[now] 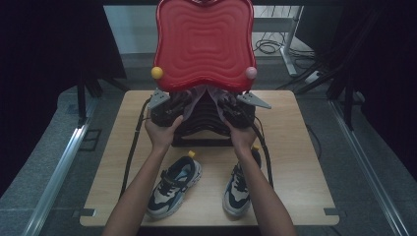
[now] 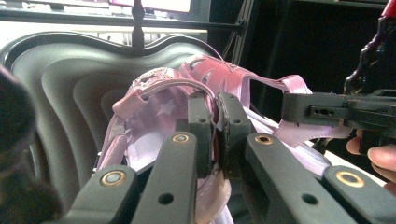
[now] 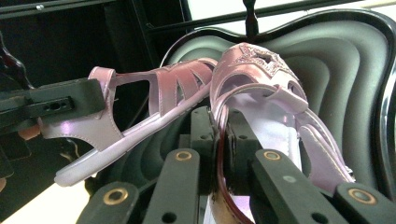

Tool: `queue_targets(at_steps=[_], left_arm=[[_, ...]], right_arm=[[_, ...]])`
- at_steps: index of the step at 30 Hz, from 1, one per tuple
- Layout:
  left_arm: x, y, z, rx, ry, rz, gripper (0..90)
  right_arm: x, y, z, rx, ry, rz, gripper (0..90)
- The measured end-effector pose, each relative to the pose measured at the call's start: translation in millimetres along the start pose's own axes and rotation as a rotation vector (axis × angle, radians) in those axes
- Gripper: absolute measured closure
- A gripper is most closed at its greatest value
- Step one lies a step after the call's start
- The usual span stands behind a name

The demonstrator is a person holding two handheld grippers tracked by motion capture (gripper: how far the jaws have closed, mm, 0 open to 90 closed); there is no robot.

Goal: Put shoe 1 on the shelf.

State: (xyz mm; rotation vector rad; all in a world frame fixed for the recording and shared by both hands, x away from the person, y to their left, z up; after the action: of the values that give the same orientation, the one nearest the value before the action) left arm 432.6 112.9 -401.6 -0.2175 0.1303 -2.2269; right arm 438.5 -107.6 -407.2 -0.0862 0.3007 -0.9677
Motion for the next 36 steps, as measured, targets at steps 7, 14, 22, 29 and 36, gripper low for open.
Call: queue_targets(at_steps=[7,14,22,29,36], left_arm=[[0.7,5.7,-11.2,-0.015,0.059,0.012,84.8],[9.4,8.7,-27.9,-0.085,0.117,0.024,83.4],[5.6,7.9,-41.1,-0.12,0.105,0.008,78.4],[3.8,6.8,-42.2,-0.129,0.097,-0.003,76.2],[4.5,7.3,-43.1,-0.133,0.1,-0.003,76.5]], right_arm=[[2.4,6.1,-4.8,-0.024,-0.042,-0.025,83.3],[2.5,4.9,-14.7,-0.086,-0.092,-0.061,81.9],[3.9,5.5,-27.3,-0.156,-0.102,-0.05,80.8],[4.1,8.0,-32.5,-0.188,-0.121,-0.056,85.4],[-0.5,10.1,-31.9,-0.206,-0.203,-0.078,86.4]])
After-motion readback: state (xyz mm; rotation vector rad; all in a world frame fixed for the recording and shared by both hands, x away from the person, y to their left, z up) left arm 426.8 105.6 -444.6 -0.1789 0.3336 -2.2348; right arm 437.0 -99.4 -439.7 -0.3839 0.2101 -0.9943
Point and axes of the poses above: each handheld gripper's, and its own axes: y roughly forward along the jaws, z roughly out of its top, x roughly to its right, the point moved 3 cm from there along y, roughly forward along the jaws
